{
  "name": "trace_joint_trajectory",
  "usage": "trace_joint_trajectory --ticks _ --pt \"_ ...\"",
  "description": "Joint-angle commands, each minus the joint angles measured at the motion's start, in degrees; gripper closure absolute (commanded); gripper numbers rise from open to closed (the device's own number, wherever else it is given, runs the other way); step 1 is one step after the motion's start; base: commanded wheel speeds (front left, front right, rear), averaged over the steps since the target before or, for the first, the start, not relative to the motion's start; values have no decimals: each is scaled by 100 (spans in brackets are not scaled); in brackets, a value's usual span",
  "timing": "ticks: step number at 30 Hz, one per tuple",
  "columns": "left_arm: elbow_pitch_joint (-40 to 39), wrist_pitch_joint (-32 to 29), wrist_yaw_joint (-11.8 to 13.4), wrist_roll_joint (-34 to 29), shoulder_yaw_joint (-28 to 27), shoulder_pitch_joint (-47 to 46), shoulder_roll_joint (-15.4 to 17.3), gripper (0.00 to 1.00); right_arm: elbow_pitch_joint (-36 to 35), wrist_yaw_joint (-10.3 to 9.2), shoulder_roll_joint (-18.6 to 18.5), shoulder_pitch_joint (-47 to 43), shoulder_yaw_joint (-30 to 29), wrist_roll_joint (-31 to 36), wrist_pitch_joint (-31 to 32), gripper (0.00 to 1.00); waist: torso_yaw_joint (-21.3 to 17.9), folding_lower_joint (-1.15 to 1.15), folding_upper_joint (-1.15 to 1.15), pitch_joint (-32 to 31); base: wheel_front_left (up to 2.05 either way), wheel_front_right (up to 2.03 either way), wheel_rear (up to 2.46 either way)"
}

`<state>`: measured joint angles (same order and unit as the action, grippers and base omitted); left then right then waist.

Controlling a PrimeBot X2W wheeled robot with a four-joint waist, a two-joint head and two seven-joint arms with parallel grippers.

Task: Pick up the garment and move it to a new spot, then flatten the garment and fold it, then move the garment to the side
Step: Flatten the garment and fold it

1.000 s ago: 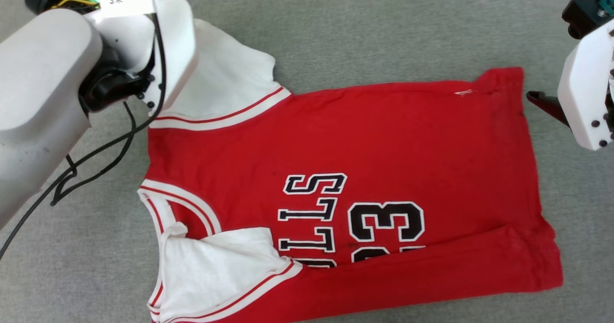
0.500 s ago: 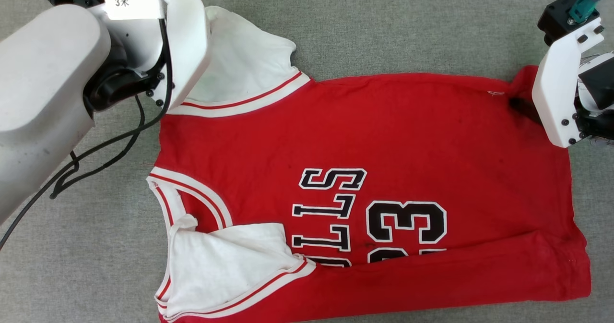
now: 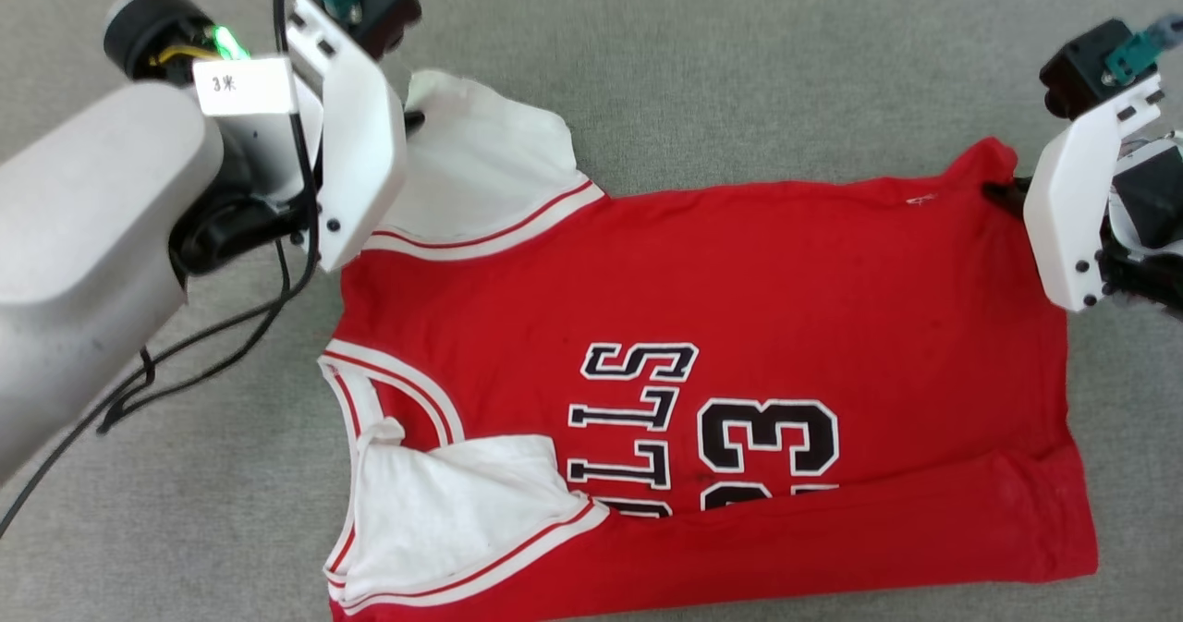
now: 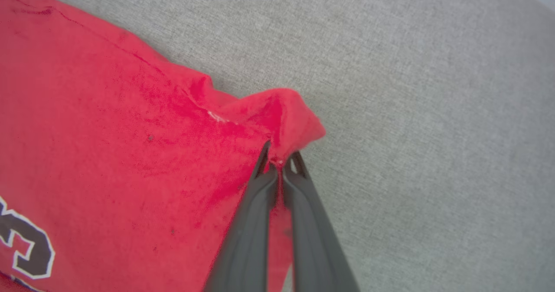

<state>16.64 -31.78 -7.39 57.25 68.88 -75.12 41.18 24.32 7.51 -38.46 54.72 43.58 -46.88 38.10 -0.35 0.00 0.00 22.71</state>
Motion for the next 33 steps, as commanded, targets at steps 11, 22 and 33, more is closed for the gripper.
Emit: trace_joint_trajectory --ticks 11,22,33 --pt "-881 307 192 108 228 1151 530 100 -454 -4 -526 -953 320 -352 -635 100 120 0 0 -1086 0 0 0" --pt "-1631 468 598 298 388 2784 983 100 -802 -4 -807 -2266 444 -519 -1011 100 109 0 0 -1630 0 0 0" --pt "-1352 916 815 428 420 3898 795 100 -619 -4 -588 -3007 347 -422 -1272 100 28 0 0 -1445 0 0 0"
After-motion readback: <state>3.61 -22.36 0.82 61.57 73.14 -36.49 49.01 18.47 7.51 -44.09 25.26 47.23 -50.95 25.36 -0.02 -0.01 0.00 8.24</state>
